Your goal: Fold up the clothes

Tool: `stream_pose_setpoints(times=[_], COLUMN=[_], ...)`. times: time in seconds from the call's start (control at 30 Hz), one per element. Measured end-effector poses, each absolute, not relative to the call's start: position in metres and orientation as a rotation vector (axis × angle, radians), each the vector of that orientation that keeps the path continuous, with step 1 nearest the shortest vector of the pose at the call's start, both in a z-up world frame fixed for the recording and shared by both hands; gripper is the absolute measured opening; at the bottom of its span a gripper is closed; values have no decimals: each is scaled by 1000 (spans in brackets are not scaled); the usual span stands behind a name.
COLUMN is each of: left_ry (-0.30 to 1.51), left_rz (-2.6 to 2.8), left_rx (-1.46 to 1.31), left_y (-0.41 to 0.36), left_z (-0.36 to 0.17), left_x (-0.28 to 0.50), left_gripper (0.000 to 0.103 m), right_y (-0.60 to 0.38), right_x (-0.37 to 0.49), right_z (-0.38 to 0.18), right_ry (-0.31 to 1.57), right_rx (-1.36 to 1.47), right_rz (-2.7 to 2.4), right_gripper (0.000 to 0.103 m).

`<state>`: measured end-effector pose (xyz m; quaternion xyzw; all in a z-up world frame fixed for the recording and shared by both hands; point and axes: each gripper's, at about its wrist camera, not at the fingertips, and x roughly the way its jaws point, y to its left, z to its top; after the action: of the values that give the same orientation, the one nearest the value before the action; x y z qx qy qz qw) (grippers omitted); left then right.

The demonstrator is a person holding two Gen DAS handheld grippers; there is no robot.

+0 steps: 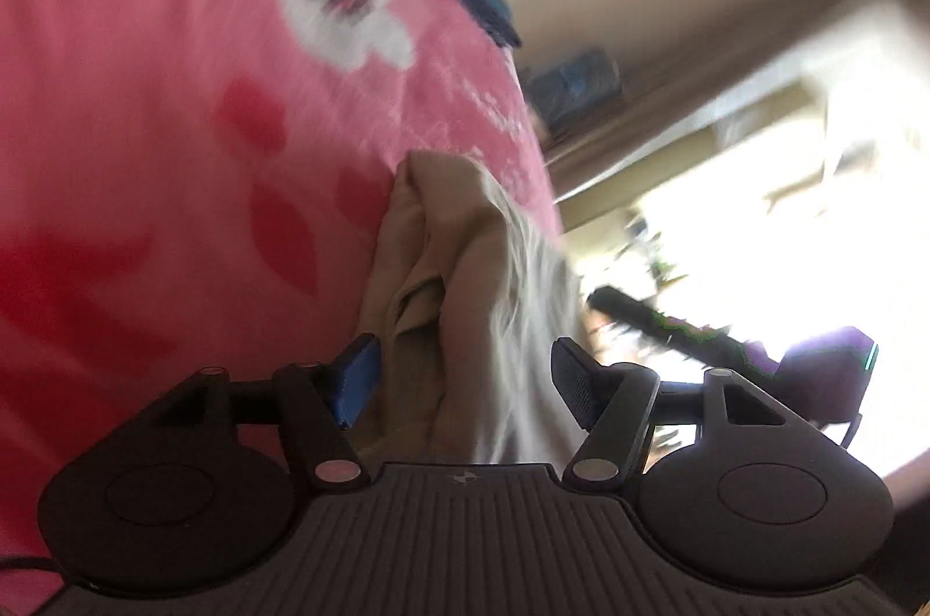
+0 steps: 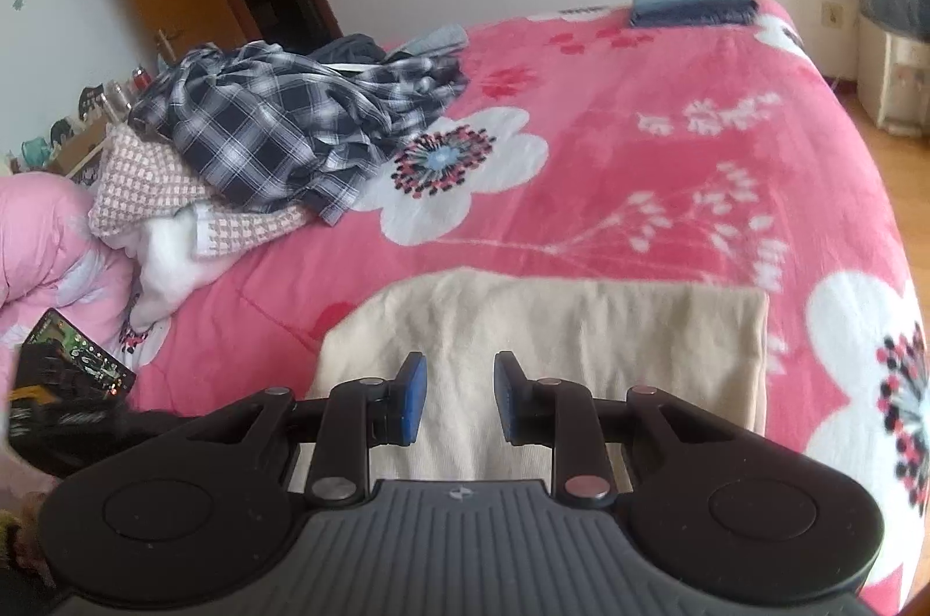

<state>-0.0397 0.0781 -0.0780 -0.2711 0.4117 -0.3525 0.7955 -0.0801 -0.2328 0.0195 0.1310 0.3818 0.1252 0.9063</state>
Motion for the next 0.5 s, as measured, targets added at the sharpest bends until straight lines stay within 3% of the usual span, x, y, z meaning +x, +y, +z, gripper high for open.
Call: stream_pose_setpoints(times=[0.1,0.2,0.33,0.43,0.5], left_ry=[780,718,769,785,797], left_rz=[-781,-799,-773,-768,-792], left_rx=[-315,-168,-100,-134,-216], left_y=[61,38,12,9,15], left_z=[-56,-49,-65,-73,-74], left_x=[-64,-77,-71,-72,-70], left_gripper=[63,50,44,17,13], right_y=[-232,-229,-224,-224,-226], right_x=[-83,-85,-90,-94,-94], right_z=[16,15,16,19,18], right_ry=[792,793,787,780,785], right_rx=[281,292,289,282,287], right_rz=[262,269,278,270,259], right_gripper=[27,27,27,27,27])
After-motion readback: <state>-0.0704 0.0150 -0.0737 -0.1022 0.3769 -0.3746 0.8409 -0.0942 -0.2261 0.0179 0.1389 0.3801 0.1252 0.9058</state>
